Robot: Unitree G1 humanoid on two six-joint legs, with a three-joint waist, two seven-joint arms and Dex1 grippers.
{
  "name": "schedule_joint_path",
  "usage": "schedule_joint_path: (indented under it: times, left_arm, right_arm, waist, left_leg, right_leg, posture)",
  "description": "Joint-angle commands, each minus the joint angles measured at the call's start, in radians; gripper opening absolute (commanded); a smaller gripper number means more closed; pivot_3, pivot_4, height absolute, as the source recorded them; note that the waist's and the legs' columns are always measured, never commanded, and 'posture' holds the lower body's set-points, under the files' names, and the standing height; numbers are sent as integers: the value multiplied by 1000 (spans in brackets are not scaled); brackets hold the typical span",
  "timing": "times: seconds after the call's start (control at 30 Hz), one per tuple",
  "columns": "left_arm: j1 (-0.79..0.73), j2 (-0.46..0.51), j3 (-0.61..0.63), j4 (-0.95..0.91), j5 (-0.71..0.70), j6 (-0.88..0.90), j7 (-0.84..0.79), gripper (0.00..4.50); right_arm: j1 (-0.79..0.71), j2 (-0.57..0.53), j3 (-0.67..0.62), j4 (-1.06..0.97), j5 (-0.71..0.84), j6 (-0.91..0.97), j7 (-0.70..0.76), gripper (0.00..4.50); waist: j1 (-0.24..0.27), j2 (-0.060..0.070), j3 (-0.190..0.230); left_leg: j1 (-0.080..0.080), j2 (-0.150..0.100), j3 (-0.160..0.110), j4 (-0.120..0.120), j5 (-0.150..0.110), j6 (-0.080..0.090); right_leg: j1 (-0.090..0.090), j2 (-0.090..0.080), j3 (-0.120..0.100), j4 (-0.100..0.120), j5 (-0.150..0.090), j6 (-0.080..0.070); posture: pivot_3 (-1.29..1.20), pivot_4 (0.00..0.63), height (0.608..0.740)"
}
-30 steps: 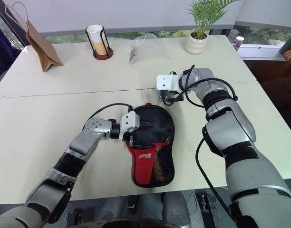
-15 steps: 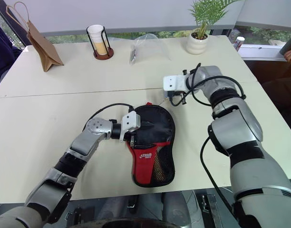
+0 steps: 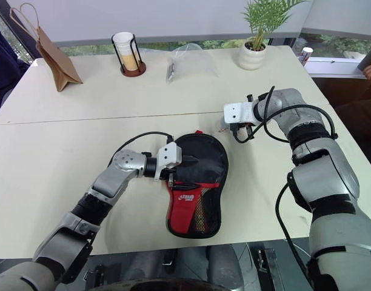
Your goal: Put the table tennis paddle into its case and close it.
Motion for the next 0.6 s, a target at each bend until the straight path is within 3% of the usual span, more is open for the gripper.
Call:
schedule_joint_path:
  times: [0.03, 0.23, 0.6]
  left_arm:
    - [6, 10, -12, 9, 9, 6, -2, 4500]
    - [8, 12, -15, 13, 9, 9, 1, 4500]
    - [5, 14, -27, 20, 18, 20, 0, 4500]
  right_arm:
    - [101, -66, -26, -181, 35, 114, 131, 310]
    - [268, -144, -48, -526, 47, 315, 266, 310]
    - [348, -215, -47, -675, 20, 386, 298, 310]
  waist:
    - [5, 0, 0]
    - [21, 1, -1]
    - [23, 1, -1]
  left_leg:
    - [0, 0, 0, 0, 0, 0]
    - [0, 0, 0, 1, -1, 2]
    - [2, 0, -2, 2, -2, 3]
  right_leg:
    - [0, 0, 0, 0, 0, 0]
    - [2, -1, -1, -1, 0, 0]
    - [6, -2, -5, -4, 0, 0]
  posture:
    - [0, 150, 734]
    - [0, 150, 734]
    - [0, 150, 734]
